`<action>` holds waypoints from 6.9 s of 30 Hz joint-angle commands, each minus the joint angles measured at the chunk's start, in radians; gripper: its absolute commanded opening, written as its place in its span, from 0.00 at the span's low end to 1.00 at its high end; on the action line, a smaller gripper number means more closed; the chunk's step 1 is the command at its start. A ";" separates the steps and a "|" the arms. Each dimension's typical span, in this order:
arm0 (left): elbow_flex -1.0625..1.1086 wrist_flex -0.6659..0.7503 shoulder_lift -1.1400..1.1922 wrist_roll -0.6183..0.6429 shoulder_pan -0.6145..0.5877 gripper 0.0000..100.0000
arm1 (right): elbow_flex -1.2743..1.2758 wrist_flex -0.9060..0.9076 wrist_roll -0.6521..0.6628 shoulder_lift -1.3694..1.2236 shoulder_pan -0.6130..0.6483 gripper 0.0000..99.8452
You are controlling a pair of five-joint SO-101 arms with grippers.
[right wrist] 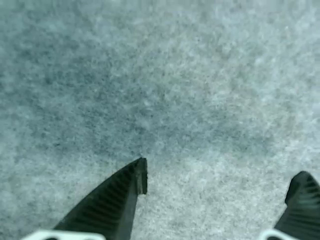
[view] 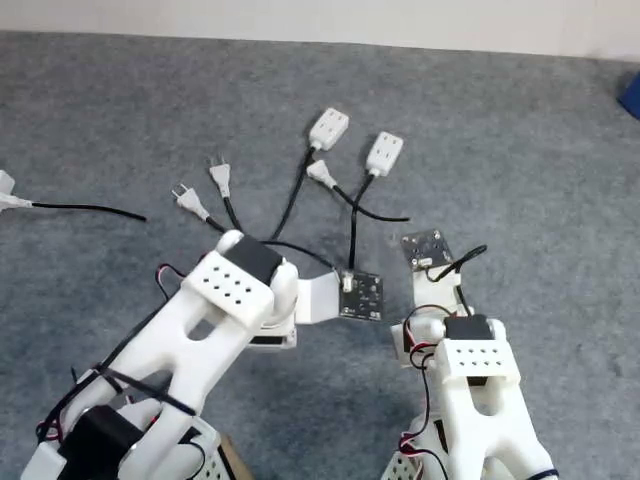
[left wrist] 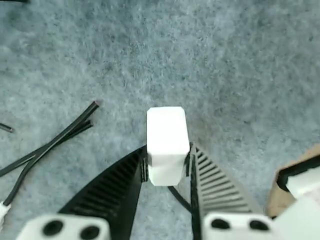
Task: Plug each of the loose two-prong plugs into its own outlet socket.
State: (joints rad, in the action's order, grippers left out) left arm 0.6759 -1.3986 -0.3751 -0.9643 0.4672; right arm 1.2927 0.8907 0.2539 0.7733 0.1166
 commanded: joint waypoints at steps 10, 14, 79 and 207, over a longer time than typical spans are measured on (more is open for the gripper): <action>-0.051 0.109 -0.036 0.026 -0.101 0.35 | -0.002 -0.013 0.014 -0.004 -0.010 0.41; -0.062 0.192 -0.027 0.026 -0.216 0.29 | -0.002 -0.013 0.014 -0.004 -0.007 0.41; 0.064 0.387 0.340 0.157 -0.005 0.24 | -0.002 -0.013 0.014 -0.004 -0.005 0.41; 0.338 0.752 -0.171 0.858 -0.974 0.24 | -2.594 0.593 0.308 -1.928 0.334 0.09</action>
State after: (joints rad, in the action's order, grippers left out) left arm 1.0180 -0.6575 -0.5178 -0.1128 -0.5209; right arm -1.2574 1.4937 0.5715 -1.1538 0.4603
